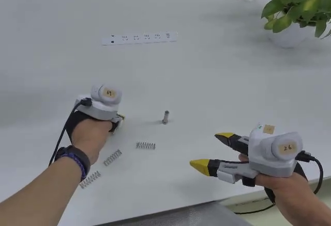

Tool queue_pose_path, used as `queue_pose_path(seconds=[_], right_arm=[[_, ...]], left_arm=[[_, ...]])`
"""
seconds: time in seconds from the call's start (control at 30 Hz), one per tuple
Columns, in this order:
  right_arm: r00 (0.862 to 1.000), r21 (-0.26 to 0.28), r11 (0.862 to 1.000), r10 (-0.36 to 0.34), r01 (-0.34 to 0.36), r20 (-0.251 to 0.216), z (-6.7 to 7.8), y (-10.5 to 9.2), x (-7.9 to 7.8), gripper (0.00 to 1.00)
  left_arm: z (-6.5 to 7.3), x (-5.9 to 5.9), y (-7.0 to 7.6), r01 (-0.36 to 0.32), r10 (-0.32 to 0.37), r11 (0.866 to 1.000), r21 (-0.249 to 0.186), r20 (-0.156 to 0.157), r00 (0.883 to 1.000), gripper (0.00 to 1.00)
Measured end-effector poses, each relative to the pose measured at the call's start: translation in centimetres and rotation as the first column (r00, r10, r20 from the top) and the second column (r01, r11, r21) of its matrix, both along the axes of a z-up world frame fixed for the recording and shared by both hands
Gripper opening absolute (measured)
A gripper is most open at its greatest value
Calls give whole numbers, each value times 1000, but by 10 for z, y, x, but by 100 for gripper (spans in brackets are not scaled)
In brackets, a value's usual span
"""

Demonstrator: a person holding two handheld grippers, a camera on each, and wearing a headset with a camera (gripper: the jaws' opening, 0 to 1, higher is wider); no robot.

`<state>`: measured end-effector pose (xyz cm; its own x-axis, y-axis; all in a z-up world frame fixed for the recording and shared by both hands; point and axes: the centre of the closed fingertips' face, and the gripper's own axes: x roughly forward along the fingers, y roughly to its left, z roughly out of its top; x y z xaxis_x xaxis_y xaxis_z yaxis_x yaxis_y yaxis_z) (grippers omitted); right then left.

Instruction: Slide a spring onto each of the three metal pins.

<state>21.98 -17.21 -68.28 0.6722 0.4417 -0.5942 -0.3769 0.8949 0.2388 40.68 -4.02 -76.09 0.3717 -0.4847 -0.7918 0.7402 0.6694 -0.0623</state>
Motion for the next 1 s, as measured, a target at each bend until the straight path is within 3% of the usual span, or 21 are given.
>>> queue_pose_path(seconds=[0.63, 1.0], right_arm=[[998, -18, 998, 67, -67, -10, -2, 16, -5, 71], [997, -27, 997, 73, -74, -15, -4, 16, -9, 72]], left_arm=[[19, 3, 10, -22, 23, 999, -31, 33, 999, 0], [19, -2, -1, 1, 0, 999, -38, 37, 999, 0]])
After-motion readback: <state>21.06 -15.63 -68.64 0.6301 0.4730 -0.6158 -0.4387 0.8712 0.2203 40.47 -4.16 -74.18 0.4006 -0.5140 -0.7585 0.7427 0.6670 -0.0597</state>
